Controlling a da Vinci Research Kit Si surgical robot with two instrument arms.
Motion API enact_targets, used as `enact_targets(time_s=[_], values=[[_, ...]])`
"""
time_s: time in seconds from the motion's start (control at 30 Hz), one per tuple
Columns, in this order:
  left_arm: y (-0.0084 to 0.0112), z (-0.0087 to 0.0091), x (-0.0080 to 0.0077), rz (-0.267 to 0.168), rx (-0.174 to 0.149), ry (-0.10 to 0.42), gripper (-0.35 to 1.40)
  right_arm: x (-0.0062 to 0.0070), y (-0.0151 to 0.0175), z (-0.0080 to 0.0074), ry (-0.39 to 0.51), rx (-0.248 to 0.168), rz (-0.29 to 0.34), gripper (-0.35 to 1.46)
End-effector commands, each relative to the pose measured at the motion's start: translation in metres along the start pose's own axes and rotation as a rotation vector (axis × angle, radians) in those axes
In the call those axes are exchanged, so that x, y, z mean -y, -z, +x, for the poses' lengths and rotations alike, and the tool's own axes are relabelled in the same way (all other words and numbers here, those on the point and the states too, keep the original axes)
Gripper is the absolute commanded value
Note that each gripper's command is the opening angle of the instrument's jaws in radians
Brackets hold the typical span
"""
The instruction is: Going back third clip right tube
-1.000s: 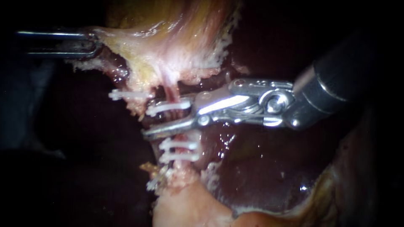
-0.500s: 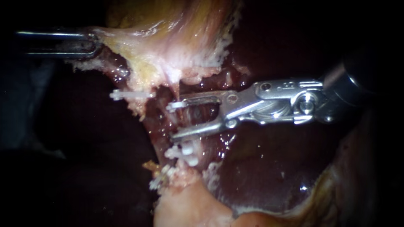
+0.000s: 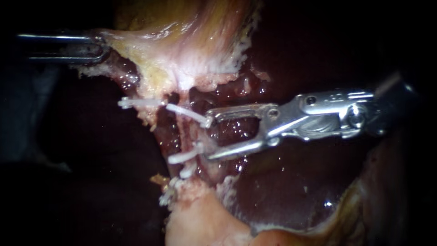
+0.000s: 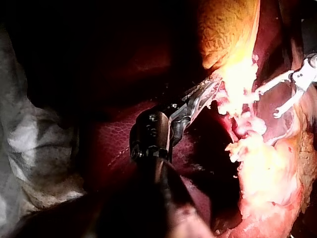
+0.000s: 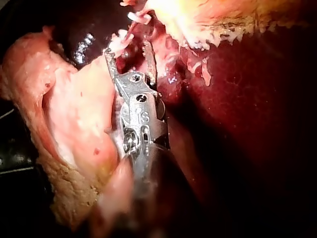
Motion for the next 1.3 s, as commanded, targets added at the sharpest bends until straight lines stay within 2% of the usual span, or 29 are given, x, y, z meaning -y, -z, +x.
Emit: enact_targets(time_s=[0.03,0.33,0.53,0.83,1.03,1.3], values=[[0.0,0.0,0.0,0.0,0.0,0.0,-0.35,0.0,0.0004,0.0,0.006,0.0,-0.003,0.5],[-0.0001,0.0,0.0,0.0,0.0,0.0,-0.35,0.0005,0.0052,-0.0003,0.046,0.005,-0.017,0.5],[0.0,0.0,0.0,0.0,0.0,0.0,-0.35,0.0014,0.0066,-0.0001,0.064,0.005,-0.007,0.5],[-0.0006,0.0,0.0001,0.001,-0.001,-0.001,-0.35,0.0018,0.0071,-0.0001,0.07,0.005,-0.004,0.5],[-0.0024,-0.0004,0.0004,0.008,-0.006,-0.01,-0.35,0.0019,0.0073,-0.0001,0.07,0.005,-0.004,0.5],[-0.006,-0.0017,0.0014,-0.004,-0.002,-0.025,-0.35,0.0019,0.0073,-0.0001,0.071,0.005,-0.003,0.5]])
